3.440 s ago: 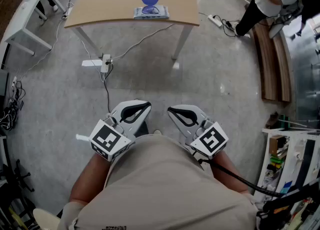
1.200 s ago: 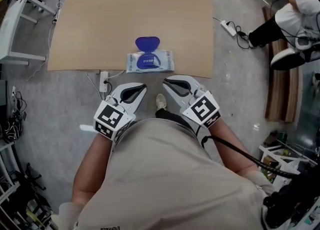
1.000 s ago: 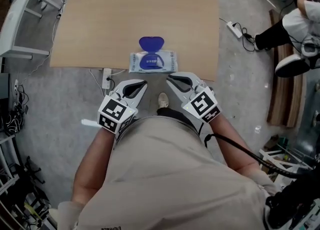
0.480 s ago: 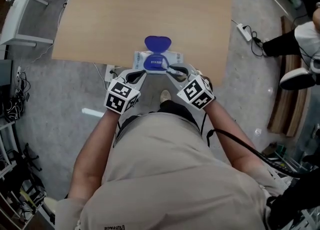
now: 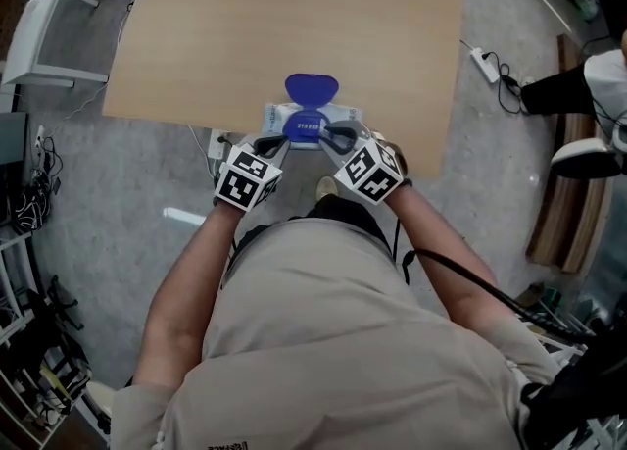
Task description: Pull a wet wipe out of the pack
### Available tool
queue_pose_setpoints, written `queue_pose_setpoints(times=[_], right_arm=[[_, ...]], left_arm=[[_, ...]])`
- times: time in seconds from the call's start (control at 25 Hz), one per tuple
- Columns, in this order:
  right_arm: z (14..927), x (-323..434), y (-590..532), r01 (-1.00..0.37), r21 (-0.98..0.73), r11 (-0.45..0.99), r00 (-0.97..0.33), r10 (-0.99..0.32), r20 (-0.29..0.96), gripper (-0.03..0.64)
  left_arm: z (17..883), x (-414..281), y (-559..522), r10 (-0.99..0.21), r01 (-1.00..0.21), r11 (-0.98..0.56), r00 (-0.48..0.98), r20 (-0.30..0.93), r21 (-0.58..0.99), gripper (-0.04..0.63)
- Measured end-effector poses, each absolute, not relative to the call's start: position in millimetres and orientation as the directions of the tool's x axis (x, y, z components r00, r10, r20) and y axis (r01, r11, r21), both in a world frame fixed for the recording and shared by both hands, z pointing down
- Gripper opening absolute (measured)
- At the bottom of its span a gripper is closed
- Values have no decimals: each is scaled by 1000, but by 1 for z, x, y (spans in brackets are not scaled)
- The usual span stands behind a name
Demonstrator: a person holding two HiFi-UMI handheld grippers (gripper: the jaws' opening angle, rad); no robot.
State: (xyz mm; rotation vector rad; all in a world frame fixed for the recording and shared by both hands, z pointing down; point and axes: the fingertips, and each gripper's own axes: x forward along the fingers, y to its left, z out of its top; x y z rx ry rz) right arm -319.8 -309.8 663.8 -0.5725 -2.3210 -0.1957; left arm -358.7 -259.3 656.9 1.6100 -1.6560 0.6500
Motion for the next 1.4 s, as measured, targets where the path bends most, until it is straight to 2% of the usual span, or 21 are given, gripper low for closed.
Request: queue_pose_setpoints(times=[0.4, 0.64, 1.4], right_arm=[[682, -326, -310, 466, -29, 884, -604, 343, 719, 63], [683, -327, -311, 466, -23, 884, -599, 335, 727, 17], [630, -320, -321, 395, -2, 919, -683, 295, 668, 6]], left_arm=[[681, -361, -262, -566, -988, 74, 67, 822, 132, 6], [683, -362, -263, -562, -989, 73, 67, 824, 130, 6], [682, -359, -261, -560, -993, 56, 56, 827, 105, 6]])
